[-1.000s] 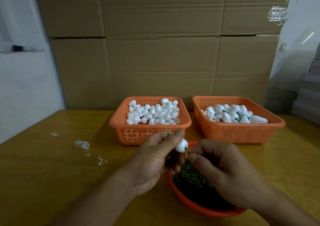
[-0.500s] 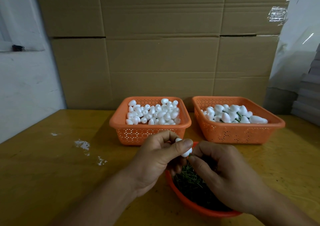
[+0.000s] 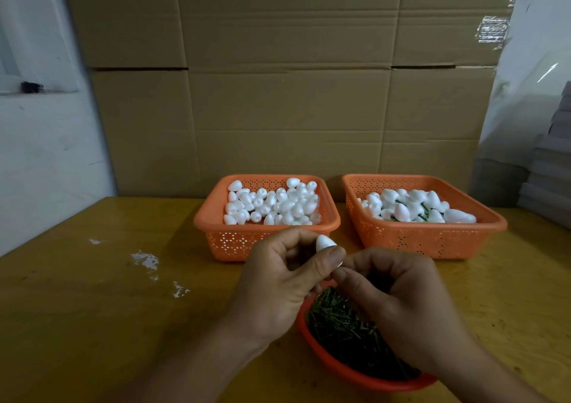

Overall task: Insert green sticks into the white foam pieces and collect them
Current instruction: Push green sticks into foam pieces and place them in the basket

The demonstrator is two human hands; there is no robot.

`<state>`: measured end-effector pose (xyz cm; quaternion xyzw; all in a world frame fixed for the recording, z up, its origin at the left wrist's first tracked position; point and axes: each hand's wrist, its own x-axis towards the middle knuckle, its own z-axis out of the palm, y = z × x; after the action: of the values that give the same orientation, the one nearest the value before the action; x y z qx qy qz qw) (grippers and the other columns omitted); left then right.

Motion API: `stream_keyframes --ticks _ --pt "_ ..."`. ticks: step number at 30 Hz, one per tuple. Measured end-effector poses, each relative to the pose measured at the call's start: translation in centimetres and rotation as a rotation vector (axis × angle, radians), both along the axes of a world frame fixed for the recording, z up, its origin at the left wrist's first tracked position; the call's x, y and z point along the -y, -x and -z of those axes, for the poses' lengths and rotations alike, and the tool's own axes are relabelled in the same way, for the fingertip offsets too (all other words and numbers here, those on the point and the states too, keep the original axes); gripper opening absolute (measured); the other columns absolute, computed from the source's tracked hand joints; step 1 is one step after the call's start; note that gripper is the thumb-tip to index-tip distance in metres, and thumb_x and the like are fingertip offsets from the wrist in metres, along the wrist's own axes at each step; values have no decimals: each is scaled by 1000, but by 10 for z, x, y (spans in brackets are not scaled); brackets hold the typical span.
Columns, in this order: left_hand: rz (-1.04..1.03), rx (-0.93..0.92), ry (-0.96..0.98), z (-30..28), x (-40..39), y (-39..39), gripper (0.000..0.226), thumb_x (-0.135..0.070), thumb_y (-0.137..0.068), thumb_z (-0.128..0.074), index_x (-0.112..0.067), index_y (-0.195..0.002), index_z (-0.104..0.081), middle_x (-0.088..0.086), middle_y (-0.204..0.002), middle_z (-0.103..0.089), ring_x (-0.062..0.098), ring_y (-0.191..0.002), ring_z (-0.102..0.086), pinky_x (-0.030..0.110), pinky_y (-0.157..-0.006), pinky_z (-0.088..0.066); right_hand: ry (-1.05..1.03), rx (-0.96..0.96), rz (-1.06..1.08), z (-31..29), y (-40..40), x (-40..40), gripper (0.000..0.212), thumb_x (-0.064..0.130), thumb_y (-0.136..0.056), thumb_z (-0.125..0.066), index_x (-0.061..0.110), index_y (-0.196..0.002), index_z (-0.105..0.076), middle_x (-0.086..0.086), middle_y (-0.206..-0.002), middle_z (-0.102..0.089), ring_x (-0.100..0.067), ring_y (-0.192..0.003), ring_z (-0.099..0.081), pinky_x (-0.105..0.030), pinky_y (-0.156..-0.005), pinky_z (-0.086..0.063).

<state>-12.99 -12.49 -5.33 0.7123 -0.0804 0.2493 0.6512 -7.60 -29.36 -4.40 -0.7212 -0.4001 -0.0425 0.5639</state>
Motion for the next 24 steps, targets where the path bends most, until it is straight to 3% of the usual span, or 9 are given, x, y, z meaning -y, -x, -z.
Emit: stream_keyframes --ticks 3,7,11,15,22,24 --pt "-7 46 -40 -1 1 2 20 -42 -81 -75 -23 -86 -76 -1 -72 -71 5 -62 -63 17 -60 -49 -46 -39 -45 -1 2 -2 11 37 -81 -70 30 -79 -78 -5 -63 -70 -24 -50 -59 -36 -46 -47" --pt "-8 64 -97 -3 0 4 20 -43 -85 -70 -23 -84 -74 -3 -70 -69 3 -63 -63 17 -60 -48 -95 -91 -81 3 4 -5 11 32 -81 -71 26 -79 -79 -4 -63 -70 -11 -50 -59 -28 -48 -48" --pt "-45 79 -217 -3 1 6 22 -47 -91 -62 -27 -84 -68 -10 -69 -65 1 -65 -61 16 -61 -47 -103 -121 -105 4 7 -6 11 33 -81 -71 26 -77 -77 -2 -60 -69 -11 -49 -59 -26 -47 -49" --pt "-80 87 -280 -4 2 7 25 -52 -92 -59 -29 -84 -64 -6 -67 -61 5 -61 -56 31 -54 -46 -119 -169 -117 6 7 -7 16 35 -80 -71 20 -77 -77 -9 -63 -70 -15 -50 -61 -25 -49 -50" --pt "-103 98 -260 -4 6 8 28 -53 -92 -57 -26 -85 -63 5 -73 -65 25 -67 -63 48 -61 -52 -170 -243 -130 7 8 -11 18 33 -76 -71 17 -80 -78 -10 -66 -71 -15 -52 -62 -23 -49 -49" --pt "-93 92 -230 -2 7 8 26 -51 -91 -60 -26 -86 -65 2 -74 -67 20 -68 -66 40 -61 -55 -164 -255 -133 7 6 -10 18 33 -76 -71 17 -79 -78 -11 -67 -72 -16 -53 -62 -23 -49 -50"
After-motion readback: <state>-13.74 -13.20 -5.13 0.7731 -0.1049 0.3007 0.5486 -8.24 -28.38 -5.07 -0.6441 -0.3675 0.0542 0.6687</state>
